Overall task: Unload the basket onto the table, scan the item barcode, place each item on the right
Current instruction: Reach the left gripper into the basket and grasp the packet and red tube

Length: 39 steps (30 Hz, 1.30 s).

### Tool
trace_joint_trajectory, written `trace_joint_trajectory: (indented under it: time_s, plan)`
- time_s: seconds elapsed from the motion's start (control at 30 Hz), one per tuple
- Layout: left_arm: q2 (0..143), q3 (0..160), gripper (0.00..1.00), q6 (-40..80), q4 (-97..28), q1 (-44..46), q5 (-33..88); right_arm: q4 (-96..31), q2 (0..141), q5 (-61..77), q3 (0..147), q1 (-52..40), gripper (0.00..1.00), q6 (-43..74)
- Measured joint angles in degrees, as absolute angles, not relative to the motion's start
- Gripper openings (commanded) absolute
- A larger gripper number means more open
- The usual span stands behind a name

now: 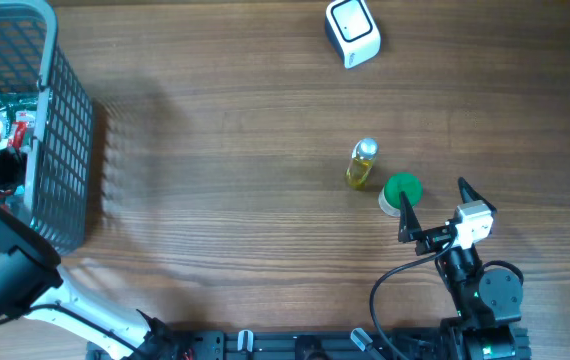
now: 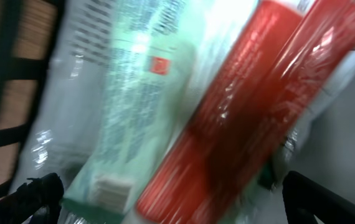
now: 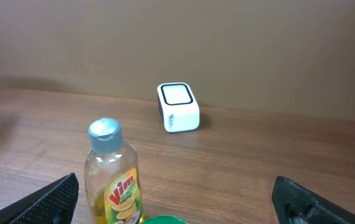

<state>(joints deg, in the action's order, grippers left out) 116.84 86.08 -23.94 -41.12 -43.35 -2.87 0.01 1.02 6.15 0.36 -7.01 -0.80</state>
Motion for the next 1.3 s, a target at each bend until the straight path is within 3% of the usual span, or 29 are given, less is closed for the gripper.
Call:
trace_joint_trajectory:
  time_s: [0.13, 0.2, 0.3, 0.4, 0.5, 0.8, 1.13, 1.3]
  plan:
    - [118.0, 86.1, 0.72, -24.1, -40.5, -43.4, -1.6, 0.0, 1.0, 6.2, 0.4, -7.0, 1.0, -0.8]
    - [118.3, 86.2, 0.55, -24.6, -40.4, -43.5, -0.9, 0.0, 1.0, 6.2, 0.4, -7.0, 1.0, -0.8]
    - [118.5, 86.2, 0.42, -25.0, -40.1, -43.4, -0.3, 0.0, 1.0, 6.2, 0.4, -7.0, 1.0, -0.8]
    - [118.6, 86.3, 0.16, -25.1, -39.8, -43.4, -0.3, 0.0, 1.0, 6.2, 0.4, -7.0, 1.0, -0.8]
    - [118.5, 86.7, 0.04, -25.0, -39.8, -43.4, -0.1, 0.0, 1.0, 6.2, 0.4, -7.0, 1.0, -0.8]
    - [116.2, 87.3, 0.04, -22.0, -40.3, -43.4, 1.7, 0.0, 1.0, 6.2, 0.4, -7.0, 1.0, -0.8]
    - [92.8, 89.3, 0.04, -17.6, -35.6, -42.8, 2.9, 0.0, 1.0, 6.2, 0.4, -7.0, 1.0, -0.8]
    - [84.9, 89.5, 0.04, -15.7, -34.5, -38.3, 2.9, 0.0, 1.0, 6.2, 0.4, -7.0, 1.0, -0.8]
